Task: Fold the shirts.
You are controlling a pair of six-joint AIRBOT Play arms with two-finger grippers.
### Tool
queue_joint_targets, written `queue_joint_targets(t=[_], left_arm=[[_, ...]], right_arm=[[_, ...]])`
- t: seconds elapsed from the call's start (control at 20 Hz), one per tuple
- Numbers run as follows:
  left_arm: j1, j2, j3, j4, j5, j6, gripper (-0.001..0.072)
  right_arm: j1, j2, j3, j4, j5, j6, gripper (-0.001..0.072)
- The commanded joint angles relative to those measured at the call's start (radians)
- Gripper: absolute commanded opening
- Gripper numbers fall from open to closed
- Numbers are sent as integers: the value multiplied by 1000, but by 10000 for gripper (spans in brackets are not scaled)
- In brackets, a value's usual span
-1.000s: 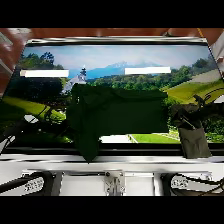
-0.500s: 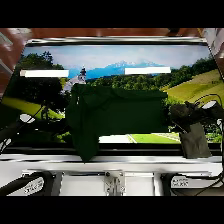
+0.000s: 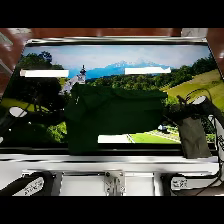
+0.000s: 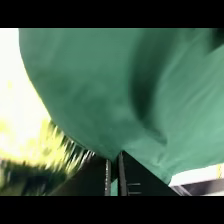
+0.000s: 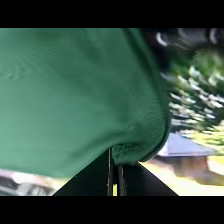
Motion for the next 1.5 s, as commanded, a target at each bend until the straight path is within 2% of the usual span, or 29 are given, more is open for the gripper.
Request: queue_joint_targets(t=[0.0,0.05,0.15,0.25,0.3,0.4,0.55,0.65,0.8,0.95,1.05,1.2,1.3,1.45], left_arm=[[20,83,231,106,-36,8,39],[20,124,337,132,-31,11,39],[20,203,595,151,6,11,39],[20,259,888,172,58,6,39],[20,273,1020,219,57,-23,39],[20,291,1256,365,-9,-156,39],[20,354,1434,528,-150,-182,39],[20,424,1428,605,-252,-182,39],[20,484,1423,680,-437,-175,39],[20,515,1423,697,-541,-127,40],[20,515,1421,698,-575,-128,40],[20,514,1336,698,-592,-128,40],[20,510,1205,698,-603,-128,40],[20,470,943,698,-602,-137,40]], right_arm=[[13,116,134,97,69,-111,64],[12,175,201,116,76,-152,64],[12,309,382,115,58,-163,64],[12,436,585,72,-23,-162,64],[12,496,678,52,-94,-156,64],[12,602,822,-2,-172,-118,64],[12,744,910,-95,-198,-30,64],[12,822,912,-161,-131,-5,64],[12,893,912,-248,41,55,64],[12,927,912,-320,203,66,64],[12,921,910,-376,286,111,64],[12,848,910,-410,441,123,64],[12,758,893,-402,529,155,64],[12,613,773,-376,583,154,64]])
